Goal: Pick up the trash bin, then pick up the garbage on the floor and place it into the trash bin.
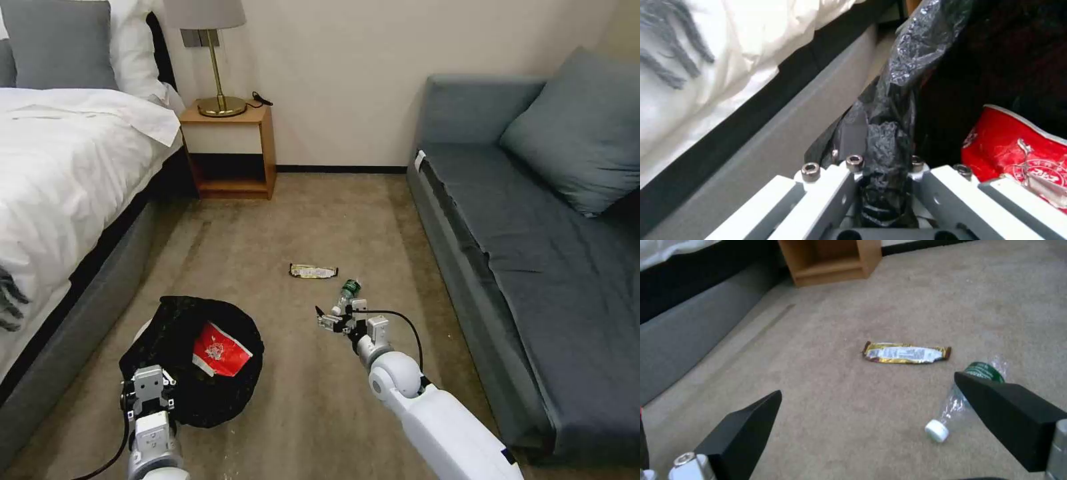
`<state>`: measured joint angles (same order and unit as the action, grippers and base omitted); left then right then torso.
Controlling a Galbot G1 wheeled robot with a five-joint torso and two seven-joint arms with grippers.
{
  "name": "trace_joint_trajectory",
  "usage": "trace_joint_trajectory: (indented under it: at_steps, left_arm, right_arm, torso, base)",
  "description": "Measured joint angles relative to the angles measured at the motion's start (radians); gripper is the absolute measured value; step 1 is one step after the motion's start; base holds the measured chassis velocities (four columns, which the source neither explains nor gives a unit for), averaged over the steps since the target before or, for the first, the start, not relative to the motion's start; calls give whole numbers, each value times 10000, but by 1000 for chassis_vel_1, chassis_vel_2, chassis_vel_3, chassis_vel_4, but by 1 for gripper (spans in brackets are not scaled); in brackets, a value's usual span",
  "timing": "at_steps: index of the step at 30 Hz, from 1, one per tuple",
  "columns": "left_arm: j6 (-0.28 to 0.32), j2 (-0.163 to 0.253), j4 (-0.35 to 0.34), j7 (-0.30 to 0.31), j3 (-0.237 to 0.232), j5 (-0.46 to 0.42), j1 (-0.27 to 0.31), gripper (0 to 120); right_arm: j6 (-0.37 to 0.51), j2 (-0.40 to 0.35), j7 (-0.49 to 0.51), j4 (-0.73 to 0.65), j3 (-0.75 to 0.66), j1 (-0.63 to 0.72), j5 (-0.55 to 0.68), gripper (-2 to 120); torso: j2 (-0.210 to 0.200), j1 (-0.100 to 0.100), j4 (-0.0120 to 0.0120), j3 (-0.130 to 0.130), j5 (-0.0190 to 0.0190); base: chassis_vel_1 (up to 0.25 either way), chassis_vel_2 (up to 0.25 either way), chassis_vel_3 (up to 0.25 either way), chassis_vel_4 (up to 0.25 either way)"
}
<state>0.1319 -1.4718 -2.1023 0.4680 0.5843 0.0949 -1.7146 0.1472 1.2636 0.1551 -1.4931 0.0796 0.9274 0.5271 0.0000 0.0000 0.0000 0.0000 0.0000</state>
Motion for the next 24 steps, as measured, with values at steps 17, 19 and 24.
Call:
trace_joint_trajectory:
  at_steps: [17,19,24]
  left_arm:
    - [-134,-26,-77,2,-7,70,-237,0]
    - [-143,-26,-83,2,-7,71,-252,0]
    - [-180,-23,-86,4,-7,79,-297,0]
  right_arm:
    - [-48,-24,-30,-155,-149,246,-93,100]
    - [-49,-23,-31,-162,-155,259,-102,100]
    - [-55,-26,-35,-199,-192,350,-156,100]
  torso:
    - [0,0,0,0,0]
    - [0,0,0,0,1]
    - [0,0,-2,0,0]
  base:
    - [-95,98,103,-95]
    - [-102,96,103,-77]
    - [-97,107,97,-101]
